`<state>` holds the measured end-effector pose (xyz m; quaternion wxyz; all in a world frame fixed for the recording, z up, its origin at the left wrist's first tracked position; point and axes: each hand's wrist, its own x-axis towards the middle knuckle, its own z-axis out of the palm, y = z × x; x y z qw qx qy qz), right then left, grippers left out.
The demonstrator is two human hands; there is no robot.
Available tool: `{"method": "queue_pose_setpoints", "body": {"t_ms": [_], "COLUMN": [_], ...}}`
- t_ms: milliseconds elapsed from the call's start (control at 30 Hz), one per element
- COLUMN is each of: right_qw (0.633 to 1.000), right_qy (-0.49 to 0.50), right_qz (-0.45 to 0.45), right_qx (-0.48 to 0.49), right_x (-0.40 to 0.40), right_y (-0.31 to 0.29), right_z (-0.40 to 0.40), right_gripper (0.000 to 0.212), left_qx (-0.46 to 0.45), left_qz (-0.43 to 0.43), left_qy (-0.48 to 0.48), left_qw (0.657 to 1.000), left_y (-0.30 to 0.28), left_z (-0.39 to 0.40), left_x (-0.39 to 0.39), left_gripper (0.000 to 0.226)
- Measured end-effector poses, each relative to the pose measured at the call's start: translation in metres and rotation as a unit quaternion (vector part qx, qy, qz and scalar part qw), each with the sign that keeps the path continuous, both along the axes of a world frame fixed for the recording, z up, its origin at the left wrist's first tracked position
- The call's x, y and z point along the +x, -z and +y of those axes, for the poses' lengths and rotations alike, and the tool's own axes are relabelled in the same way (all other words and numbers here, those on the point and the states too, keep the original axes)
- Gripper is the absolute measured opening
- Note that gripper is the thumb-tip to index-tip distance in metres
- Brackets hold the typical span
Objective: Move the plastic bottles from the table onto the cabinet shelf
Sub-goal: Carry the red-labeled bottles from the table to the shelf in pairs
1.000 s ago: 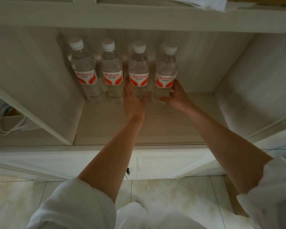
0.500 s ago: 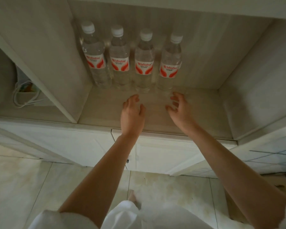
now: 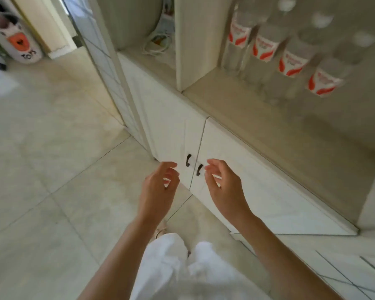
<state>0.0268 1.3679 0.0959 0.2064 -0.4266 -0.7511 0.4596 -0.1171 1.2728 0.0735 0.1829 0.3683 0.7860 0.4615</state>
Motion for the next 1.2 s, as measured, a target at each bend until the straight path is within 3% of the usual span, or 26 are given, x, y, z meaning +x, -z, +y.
{"method": "queue_pose_setpoints", "body": {"t_ms": [133, 200, 367, 667, 933, 1200], "right_qw": [0.997, 0.976, 0.94, 0.825, 0.727, 0.637], "right_qy": [-0.076, -0.215, -0.335, -0.559, -0.681, -0.763], "right_qz": [-0.022, -0.045, -0.056, -0.072, -0.074, -0.088], "right_qx": [-0.005, -0.003, 0.005, 0.04, 0.047, 0.061], "right_x": [-0.018, -0.055, -0.089, -0.149, -0.162, -0.165], "right_y": [0.014, 0.018, 0.021, 0.022, 0.024, 0.037], "right_z": [-0.035, -0.083, -0.133, -0.322, -0.498, -0.622], "right_gripper": [0.027, 0.026, 0.024, 0.025, 0.027, 0.029], "left_qx": [-0.022, -0.012, -0.024, -0.05, -0.071, -0.067], "left_qz": [-0.05, -0.038, -0.024, -0.042, -0.129, -0.172], "left_qy": [-0.105, -0.227, -0.306, -0.547, -0.648, -0.712], "left_qw": [0.993, 0.973, 0.951, 0.835, 0.747, 0.677], "left_y": [0.002, 0.0, 0.007, 0.021, 0.041, 0.049], "left_z": [-0.055, -0.118, -0.186, -0.405, -0.579, -0.678], "left_x": [0.001, -0.005, 0.003, 0.057, 0.124, 0.131], "left_gripper": [0.018, 0.017, 0.015, 0.013, 0.016, 0.013]}}
